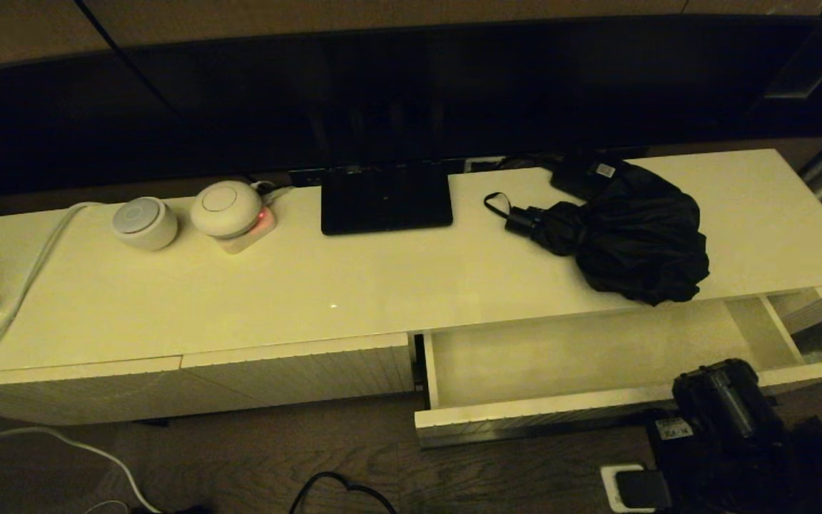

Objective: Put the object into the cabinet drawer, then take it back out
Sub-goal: Open the drawer

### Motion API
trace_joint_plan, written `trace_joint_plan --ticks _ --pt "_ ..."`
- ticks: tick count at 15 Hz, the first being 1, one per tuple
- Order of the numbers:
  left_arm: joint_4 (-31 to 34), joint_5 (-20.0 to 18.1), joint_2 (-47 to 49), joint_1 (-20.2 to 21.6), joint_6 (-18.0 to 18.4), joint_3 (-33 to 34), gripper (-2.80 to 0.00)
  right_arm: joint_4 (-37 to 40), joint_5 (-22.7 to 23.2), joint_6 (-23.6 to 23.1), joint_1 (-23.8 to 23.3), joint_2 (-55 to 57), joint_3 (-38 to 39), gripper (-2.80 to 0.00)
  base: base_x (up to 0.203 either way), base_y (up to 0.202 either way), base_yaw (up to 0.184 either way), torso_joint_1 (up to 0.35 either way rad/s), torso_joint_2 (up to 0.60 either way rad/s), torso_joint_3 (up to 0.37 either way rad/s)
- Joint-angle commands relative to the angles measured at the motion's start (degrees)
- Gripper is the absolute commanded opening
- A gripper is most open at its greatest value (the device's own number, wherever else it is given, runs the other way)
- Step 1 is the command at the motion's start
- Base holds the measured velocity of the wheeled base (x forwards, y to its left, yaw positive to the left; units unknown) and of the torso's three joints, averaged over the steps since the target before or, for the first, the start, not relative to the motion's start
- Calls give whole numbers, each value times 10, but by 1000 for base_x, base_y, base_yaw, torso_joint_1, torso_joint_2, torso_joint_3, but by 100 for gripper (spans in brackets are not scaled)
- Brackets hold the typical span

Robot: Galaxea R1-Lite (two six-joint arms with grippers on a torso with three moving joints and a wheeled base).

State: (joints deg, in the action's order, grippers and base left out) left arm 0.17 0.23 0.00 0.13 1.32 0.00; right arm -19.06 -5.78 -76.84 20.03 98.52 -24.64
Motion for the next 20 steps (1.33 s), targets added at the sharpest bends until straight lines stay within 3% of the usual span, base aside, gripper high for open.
trace_joint_plan --ticks 1,4,5,7,9,13,20 --pt "0 0 0 0 0 2 -280 86 0 -4 0 -145 -7 0 0 0 0 0 0 0" --pt "0 0 0 0 0 2 -280 256 0 5 -3 -290 -33 0 0 0 0 0 0 0" --pt "0 0 0 0 0 2 -280 312 1 17 -4 -330 -44 -280 0 0 0 0 0 0" --pt "0 0 0 0 0 2 -280 393 0 56 -6 -387 -75 -280 0 0 0 0 0 0" --pt "0 0 0 0 0 2 -280 438 2 154 -3 -407 -106 -280 0 0 0 0 0 0" --pt "0 0 0 0 0 2 -280 450 2 360 -1 -412 -153 -280 0 0 0 0 0 0" --pt "0 0 0 0 0 2 -280 451 -1 644 50 -296 -211 -280 0 0 0 0 0 0"
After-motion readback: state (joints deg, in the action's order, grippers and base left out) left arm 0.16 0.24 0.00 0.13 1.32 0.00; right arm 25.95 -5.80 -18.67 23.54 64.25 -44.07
